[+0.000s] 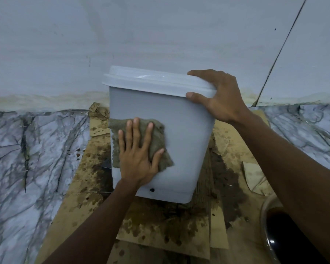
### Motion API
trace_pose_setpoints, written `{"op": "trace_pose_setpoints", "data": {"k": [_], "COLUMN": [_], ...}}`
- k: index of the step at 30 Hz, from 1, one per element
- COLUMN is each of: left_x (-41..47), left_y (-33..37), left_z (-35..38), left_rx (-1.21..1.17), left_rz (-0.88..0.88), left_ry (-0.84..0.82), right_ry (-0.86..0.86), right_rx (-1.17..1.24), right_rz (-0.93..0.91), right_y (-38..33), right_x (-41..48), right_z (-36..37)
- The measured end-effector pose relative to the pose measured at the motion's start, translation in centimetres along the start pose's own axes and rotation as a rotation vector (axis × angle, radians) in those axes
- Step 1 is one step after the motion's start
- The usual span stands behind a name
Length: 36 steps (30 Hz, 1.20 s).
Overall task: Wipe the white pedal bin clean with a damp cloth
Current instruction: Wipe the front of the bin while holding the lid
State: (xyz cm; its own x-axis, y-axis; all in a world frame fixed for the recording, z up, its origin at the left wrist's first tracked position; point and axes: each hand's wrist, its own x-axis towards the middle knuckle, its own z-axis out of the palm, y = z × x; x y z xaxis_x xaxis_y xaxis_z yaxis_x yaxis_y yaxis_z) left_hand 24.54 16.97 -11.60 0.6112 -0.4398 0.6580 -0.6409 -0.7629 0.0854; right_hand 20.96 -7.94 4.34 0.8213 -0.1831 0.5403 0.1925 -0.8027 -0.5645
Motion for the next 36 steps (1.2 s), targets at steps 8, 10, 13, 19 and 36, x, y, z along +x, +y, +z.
{"op": "trace_pose_setpoints", "data": {"k": [8, 10, 13, 19, 36], "left_x": [6.1, 7.8, 10.0, 11.5, 9.1], "left_y": [3.0, 3.6, 4.0, 5.0, 0.7], "left_z": [-4.0, -6.6, -10.9, -14.7, -20.9], "left_rx": [-0.622, -1.007, -1.309, -0.868, -0.111], "left_rz": [-0.685, -0.969, -1.115, -0.478, 0.017], "left_ry": [0.376, 0.464, 0.683, 0.051, -0.637], "right_ry": [0.010, 0.022, 0.018, -0.027, -0.566], "right_rx": [-0.046, -0.064, -0.097, -0.186, -0.525], "right_rz": [-0.021, -0.027, -0.040, -0.045, -0.122], "right_y": [-0.7, -1.0, -1.9, -5.0, -10.3], "right_x": [-1.5, -2.1, -3.4, -6.0, -8.6], "right_z": [-0.4, -0.7, -1.2, -2.0, -5.7]}}
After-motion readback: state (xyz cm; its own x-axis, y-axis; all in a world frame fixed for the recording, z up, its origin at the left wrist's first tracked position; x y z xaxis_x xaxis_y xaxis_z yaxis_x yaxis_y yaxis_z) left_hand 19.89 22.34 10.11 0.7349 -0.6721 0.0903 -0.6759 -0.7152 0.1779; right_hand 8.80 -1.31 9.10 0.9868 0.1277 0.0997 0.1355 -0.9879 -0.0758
